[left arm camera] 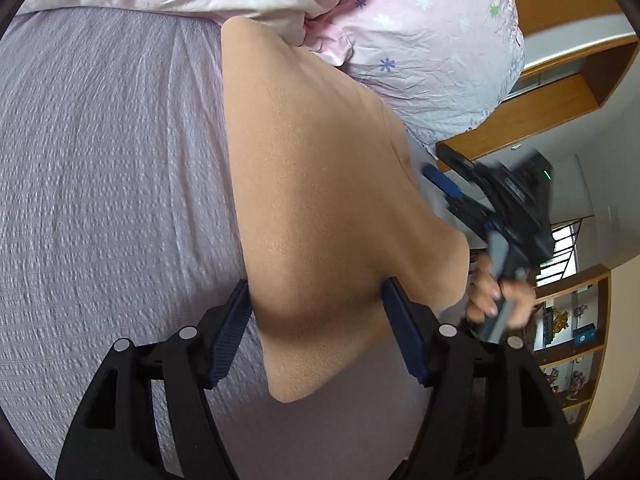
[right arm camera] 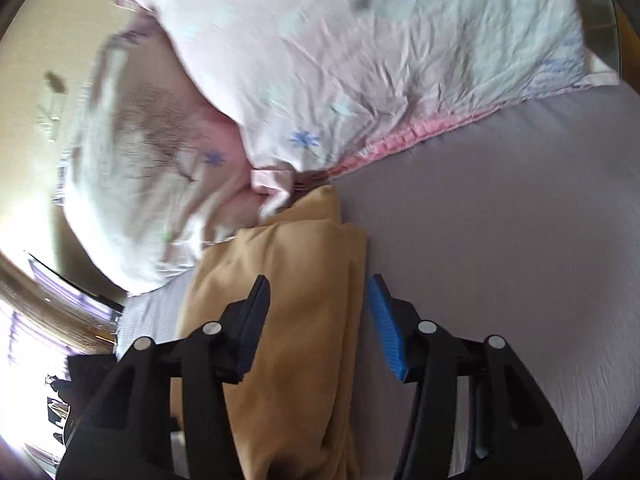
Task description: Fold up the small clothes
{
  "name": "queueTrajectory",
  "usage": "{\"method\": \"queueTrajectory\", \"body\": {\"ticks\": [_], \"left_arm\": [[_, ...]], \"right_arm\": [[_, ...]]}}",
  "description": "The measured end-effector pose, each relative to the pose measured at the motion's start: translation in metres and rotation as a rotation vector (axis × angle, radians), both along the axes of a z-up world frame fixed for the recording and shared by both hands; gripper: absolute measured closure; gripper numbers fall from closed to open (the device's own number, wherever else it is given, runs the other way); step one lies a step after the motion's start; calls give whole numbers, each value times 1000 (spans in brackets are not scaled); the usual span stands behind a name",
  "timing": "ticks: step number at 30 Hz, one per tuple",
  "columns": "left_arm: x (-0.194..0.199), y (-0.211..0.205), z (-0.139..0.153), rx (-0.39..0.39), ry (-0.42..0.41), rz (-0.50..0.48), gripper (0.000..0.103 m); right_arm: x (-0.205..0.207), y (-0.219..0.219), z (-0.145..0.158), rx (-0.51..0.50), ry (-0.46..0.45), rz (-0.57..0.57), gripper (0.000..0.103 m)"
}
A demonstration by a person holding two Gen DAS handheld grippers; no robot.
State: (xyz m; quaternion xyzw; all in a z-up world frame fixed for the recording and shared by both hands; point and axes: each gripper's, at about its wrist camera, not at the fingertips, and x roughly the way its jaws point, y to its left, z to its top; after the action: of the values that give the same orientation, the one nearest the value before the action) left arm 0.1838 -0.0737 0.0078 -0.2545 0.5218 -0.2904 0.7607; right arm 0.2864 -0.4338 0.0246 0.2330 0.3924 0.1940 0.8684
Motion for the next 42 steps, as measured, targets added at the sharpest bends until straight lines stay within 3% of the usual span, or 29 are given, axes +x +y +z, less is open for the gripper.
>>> {"method": "queueTrajectory", "body": {"ticks": [1, 2, 6, 8, 10, 11, 13, 15, 17, 21, 23, 25, 27, 31, 34, 36, 39, 41, 42], "left_arm": [[1, -2, 0, -3, 0, 2, 35], [2, -5, -1, -5, 0, 2, 35], [2, -4, -1, -3, -13, -8, 35], [3, -5, -2, -6, -17, -5, 35], [4, -5, -3, -14, -14, -4, 35], [3, -3, -3, -24, -9, -4, 35], [6, 0, -5, -51, 9, 6, 35], [11, 0, -5, -61, 16, 13, 35], [14, -3, -5, -64, 15, 24, 34], [23, -8, -6, -90, 18, 52, 34], [25, -9, -6, -93, 22, 70, 36], [26, -8, -10, -111, 38, 96, 49], [26, -4, -12, -137, 31, 103, 65], [11, 10, 6, -93, -72, 123, 71], [-11, 36, 18, -85, -121, 152, 71], [-28, 48, 17, -35, -121, 155, 70], [-48, 65, 14, 46, -101, 159, 67], [-63, 78, 26, 58, -156, 184, 66], [-72, 82, 36, 70, -202, 196, 61]], "right_arm": [[9, 5, -6, -1, 30, 12, 60], [20, 13, -13, 0, 47, 49, 99], [22, 25, 9, -144, -169, -32, 98], [27, 25, 8, -135, -131, -22, 96], [21, 22, 10, -114, -98, -11, 82], [6, 17, 12, -68, -90, -1, 56], [-17, 9, 14, 20, -84, 36, 18], [-41, 5, 9, 51, -68, 73, 17], [-53, 1, -7, 51, 13, 96, 17], [-56, 5, -37, 68, 126, 125, 19], [-60, 9, -46, 94, 123, 149, 35], [-63, 14, -52, 147, 114, 193, 60], [-66, 18, -53, 148, 78, 197, 66], [-81, 34, -44, 159, 7, 234, 73], [-96, 60, -36, 121, -38, 299, 73], [-99, 78, -40, 79, -23, 334, 70], [-105, 88, -41, -21, 4, 277, 50], [-117, 76, -21, 7, -90, 197, 42], [-124, 70, -12, 46, -138, 183, 38]]}}
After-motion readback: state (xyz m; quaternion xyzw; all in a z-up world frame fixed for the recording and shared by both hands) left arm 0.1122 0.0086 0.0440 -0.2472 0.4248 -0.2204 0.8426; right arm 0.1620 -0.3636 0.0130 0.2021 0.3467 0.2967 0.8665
